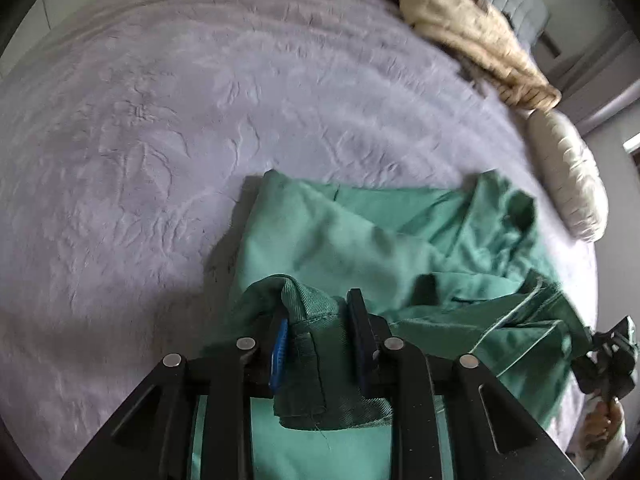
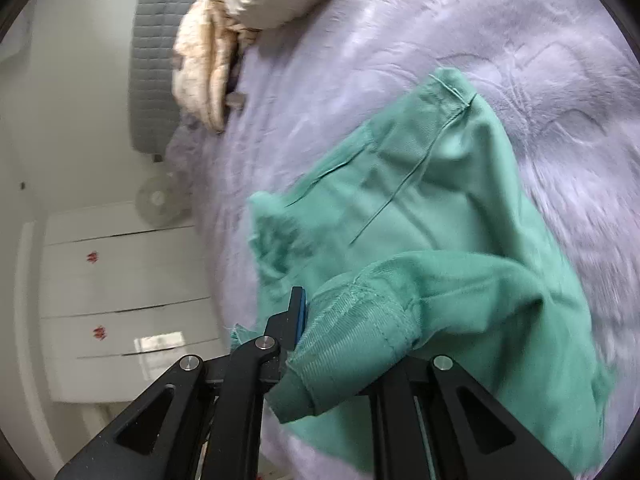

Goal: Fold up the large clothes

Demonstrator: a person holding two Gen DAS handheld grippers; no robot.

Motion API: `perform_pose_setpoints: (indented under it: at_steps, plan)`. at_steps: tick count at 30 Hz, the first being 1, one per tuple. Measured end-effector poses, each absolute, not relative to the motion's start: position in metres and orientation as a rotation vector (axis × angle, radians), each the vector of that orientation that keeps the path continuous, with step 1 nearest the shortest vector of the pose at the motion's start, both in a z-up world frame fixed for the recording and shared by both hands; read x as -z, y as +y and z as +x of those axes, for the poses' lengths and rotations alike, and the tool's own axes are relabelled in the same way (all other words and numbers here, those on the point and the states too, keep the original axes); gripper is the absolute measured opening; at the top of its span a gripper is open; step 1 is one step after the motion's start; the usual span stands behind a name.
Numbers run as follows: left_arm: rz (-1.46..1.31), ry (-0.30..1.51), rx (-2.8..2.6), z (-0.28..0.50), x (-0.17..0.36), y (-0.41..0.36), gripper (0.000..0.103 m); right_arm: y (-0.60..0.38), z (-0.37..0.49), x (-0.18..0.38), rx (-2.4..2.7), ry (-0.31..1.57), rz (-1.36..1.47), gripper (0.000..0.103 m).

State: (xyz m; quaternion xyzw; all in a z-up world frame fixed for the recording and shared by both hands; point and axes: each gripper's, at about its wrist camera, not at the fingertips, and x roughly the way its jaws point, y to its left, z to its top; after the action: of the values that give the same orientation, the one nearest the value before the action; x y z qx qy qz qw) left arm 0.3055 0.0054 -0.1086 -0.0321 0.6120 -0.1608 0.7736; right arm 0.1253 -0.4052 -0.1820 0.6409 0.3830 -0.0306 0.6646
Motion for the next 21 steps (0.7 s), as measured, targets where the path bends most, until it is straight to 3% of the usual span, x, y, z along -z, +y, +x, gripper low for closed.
perform_pose_setpoints:
  at_steps: [2, 3, 5, 6, 7, 8, 12, 18, 20, 21]
  plan:
    - [-0.091, 1.348, 0.341, 0.31, 0.11, 0.009, 0.033, -0.408, 0.132, 0.188, 0.091, 0.887, 1.447, 0.016]
    - [-0.102, 1.348, 0.331, 0.311, 0.107, 0.011, 0.033, -0.409, 0.135, 0.187, 0.088, 0.899, 1.436, 0.021]
    - [-0.1, 1.326, 0.323, 0.307, 0.095, 0.013, 0.041, -0.411, 0.14, 0.176, 0.064, 0.899, 1.383, 0.051]
    - [-0.083, 1.302, 0.322, 0.303, 0.088, 0.013, 0.051, -0.412, 0.14, 0.166, 0.053, 0.881, 1.35, 0.08]
    - [-0.044, 1.257, 0.298, 0.299, 0.077, 0.012, 0.081, -0.413, 0.138, 0.155, 0.041, 0.86, 1.317, 0.086]
    - [-0.002, 1.198, 0.268, 0.295, 0.064, 0.012, 0.094, -0.414, 0.138, 0.143, 0.035, 0.856, 1.273, 0.086]
    - [0.05, 1.127, 0.274, 0.296, 0.045, 0.012, 0.094, -0.418, 0.14, 0.115, 0.114, 0.94, 1.048, 0.086]
    - [0.101, 1.209, 0.214, 0.31, 0.088, 0.006, 0.094, -0.423, 0.139, 0.127, 0.279, 1.072, 0.87, 0.083]
    - [0.11, 1.223, 0.179, 0.31, 0.104, 0.002, 0.094, -0.423, 0.142, 0.142, 0.283, 1.112, 0.866, 0.061]
    - [0.126, 1.226, 0.148, 0.31, 0.111, 0.0, 0.094, -0.421, 0.143, 0.149, 0.298, 1.148, 0.836, 0.018]
